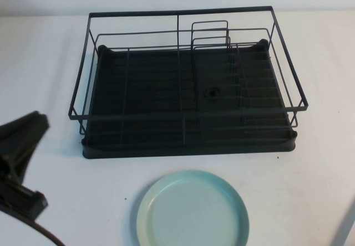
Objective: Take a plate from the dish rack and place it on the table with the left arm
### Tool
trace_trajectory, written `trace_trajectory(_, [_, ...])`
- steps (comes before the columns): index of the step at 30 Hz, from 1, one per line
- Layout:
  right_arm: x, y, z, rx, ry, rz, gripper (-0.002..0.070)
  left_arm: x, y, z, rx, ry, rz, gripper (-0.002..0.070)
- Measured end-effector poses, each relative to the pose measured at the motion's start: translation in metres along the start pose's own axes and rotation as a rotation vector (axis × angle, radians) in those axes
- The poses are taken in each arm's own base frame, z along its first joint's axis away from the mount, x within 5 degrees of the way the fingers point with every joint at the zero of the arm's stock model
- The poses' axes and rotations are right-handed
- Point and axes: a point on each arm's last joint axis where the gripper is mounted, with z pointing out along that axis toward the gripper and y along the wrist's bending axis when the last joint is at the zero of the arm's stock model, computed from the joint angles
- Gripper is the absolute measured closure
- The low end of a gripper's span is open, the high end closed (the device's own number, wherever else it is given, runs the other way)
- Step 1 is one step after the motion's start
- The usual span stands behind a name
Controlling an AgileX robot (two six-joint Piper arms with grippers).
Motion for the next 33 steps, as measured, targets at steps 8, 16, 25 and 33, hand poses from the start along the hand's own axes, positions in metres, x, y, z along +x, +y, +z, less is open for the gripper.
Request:
trace_trajectory(8, [0.0,0.0,0.0,0.0,0.0,0.0,0.0696,0.032,0.001,-0.013,-0.108,0.044,-0.076,0.0678])
trace_trajectory(16, [0.0,0.0,0.0,0.0,0.0,0.0,0.0696,0.047,-0.001,-0.037,-0.211,-0.027,-0.069,0.0678])
trace_trajectory(25, [0.0,0.0,0.0,0.0,0.0,0.0,0.0696,0.04,0.0,-0.06,-0.303,-0.154,-0.006,0.0678])
trace_trajectory(33, [0.0,0.0,0.0,0.0,0.0,0.0,0.0696,0.076,-0.009,-0.069,-0.291,-0.128,-0.048,0.0678])
